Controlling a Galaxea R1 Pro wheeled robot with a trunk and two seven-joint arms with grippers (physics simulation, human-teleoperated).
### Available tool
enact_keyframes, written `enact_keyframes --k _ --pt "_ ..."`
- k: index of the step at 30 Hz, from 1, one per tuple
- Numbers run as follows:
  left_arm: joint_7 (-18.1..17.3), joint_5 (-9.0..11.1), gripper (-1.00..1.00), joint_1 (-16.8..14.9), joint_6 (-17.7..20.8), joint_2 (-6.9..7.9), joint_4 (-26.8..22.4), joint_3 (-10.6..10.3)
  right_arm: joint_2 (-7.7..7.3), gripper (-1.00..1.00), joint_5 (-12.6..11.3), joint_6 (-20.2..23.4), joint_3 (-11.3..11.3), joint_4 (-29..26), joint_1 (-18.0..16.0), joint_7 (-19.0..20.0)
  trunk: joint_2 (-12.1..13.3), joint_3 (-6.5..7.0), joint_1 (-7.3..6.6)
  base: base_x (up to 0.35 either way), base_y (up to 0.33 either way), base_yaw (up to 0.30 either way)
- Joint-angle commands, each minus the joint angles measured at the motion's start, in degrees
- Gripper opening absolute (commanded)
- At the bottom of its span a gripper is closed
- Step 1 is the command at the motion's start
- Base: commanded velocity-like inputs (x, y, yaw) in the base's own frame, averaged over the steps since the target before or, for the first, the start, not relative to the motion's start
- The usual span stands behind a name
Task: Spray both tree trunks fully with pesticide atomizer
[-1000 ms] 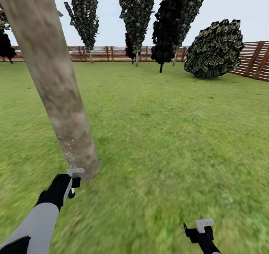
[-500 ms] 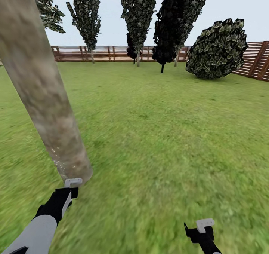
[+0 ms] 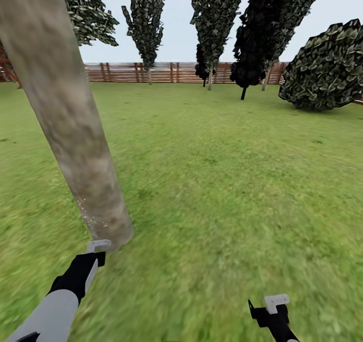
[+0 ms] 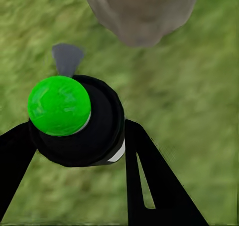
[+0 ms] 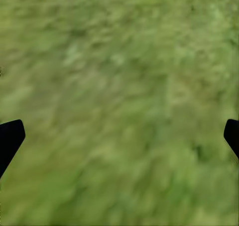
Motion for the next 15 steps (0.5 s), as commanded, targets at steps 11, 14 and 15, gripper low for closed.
enact_keyframes --k 11,14,15 --pt "0.00 -0.01 -1.00 0.01 0.00 -1.36 -0.04 -0.06 0.00 1.00 0.00 0.00 0.00 -0.02 0.00 0.08 0.00 0.00 0.00 0.001 -0.133 0.185" --pt "0.00 -0.02 -1.00 0.01 0.00 -1.34 -0.08 -0.05 0.00 1.00 0.00 0.01 0.00 0.00 -0.02 0.09 0.00 0.00 0.00 0.102 -0.248 0.004" --pt "0.00 -0.02 -1.00 0.01 0.00 -1.33 -0.08 -0.03 0.00 1.00 0.00 0.00 0.00 0.00 -0.01 0.09 0.00 0.00 0.00 0.103 -0.252 0.001"
